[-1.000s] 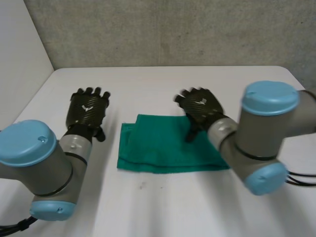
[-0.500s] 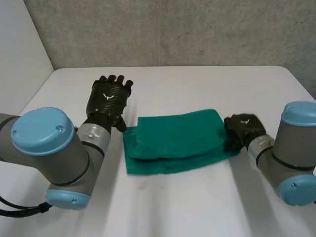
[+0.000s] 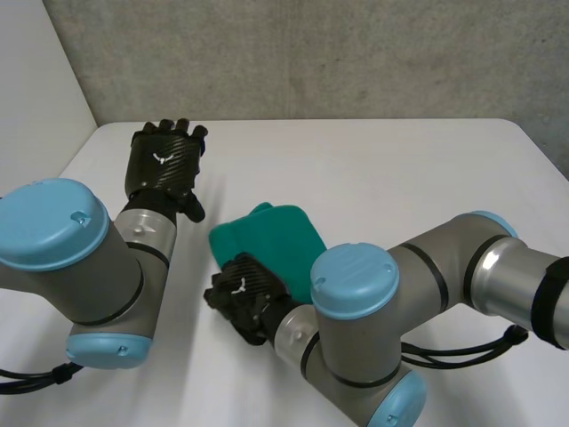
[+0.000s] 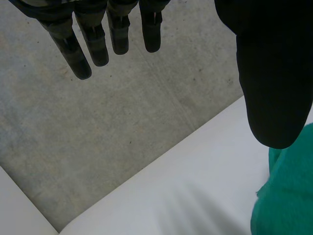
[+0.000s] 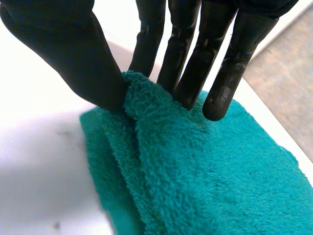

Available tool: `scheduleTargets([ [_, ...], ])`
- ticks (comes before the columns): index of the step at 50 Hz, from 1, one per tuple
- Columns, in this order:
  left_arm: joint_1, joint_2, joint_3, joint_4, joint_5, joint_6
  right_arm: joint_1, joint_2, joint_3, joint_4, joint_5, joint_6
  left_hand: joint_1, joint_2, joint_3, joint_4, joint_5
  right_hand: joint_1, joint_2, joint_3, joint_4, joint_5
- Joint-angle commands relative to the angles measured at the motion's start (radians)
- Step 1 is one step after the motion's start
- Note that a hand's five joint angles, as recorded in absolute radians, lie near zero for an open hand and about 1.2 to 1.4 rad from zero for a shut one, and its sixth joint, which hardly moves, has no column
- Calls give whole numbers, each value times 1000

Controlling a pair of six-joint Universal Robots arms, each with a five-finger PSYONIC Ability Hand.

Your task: Fold the towel.

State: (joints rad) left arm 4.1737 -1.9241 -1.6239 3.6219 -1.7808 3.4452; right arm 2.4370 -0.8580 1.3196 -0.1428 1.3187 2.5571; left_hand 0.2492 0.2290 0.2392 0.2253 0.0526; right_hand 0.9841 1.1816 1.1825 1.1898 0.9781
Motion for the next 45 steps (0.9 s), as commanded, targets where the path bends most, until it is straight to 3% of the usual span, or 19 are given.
scheduleTargets([
  [1, -12, -18, 13, 0, 8, 0, -111, -122, 27, -1, 157, 202, -36, -15, -26, -12, -14, -535, -732, -733, -740, -703],
  [12, -89, -49, 32, -80, 6, -61, -236, -187, 7, 17, 152, 477, -33, -13, -23, -9, -11, -738, -935, -936, -943, -906],
  [16, -103, -55, 55, -173, 8, -150, -256, -167, -29, 57, 116, 499, -33, -13, -23, -9, -11, -761, -959, -959, -967, -930],
  [21, -115, -130, 108, -336, 12, -276, -286, -33, -137, 179, 93, 512, -30, -10, -20, -6, -8, -810, -1007, -1008, -1015, -978],
  [26, -113, -219, 151, -445, 3, -301, -294, 100, -242, 308, 96, 503, -33, -13, -23, -9, -11, -810, -1007, -1008, -1015, -978],
  [33, -101, -243, 156, -482, 3, -297, -308, 114, -257, 330, 91, 503, -36, -15, -26, -12, -14, -810, -1007, -1008, -1015, -978],
  [36, -98, -186, 162, -482, 12, -297, -315, 81, -246, 322, 89, 508, -39, -18, -29, -15, -17, -810, -1007, -1008, -1015, -978],
  [39, -98, -120, 173, -482, 17, -296, -319, -38, -223, 299, 100, 511, -39, -18, -29, -15, -17, -810, -1007, -1008, -1015, -978],
  [45, -75, 22, 275, -485, 18, -297, -395, -318, -97, 107, 271, 514, -39, -18, -29, -15, -17, -810, -1007, -1008, -1015, -978],
])
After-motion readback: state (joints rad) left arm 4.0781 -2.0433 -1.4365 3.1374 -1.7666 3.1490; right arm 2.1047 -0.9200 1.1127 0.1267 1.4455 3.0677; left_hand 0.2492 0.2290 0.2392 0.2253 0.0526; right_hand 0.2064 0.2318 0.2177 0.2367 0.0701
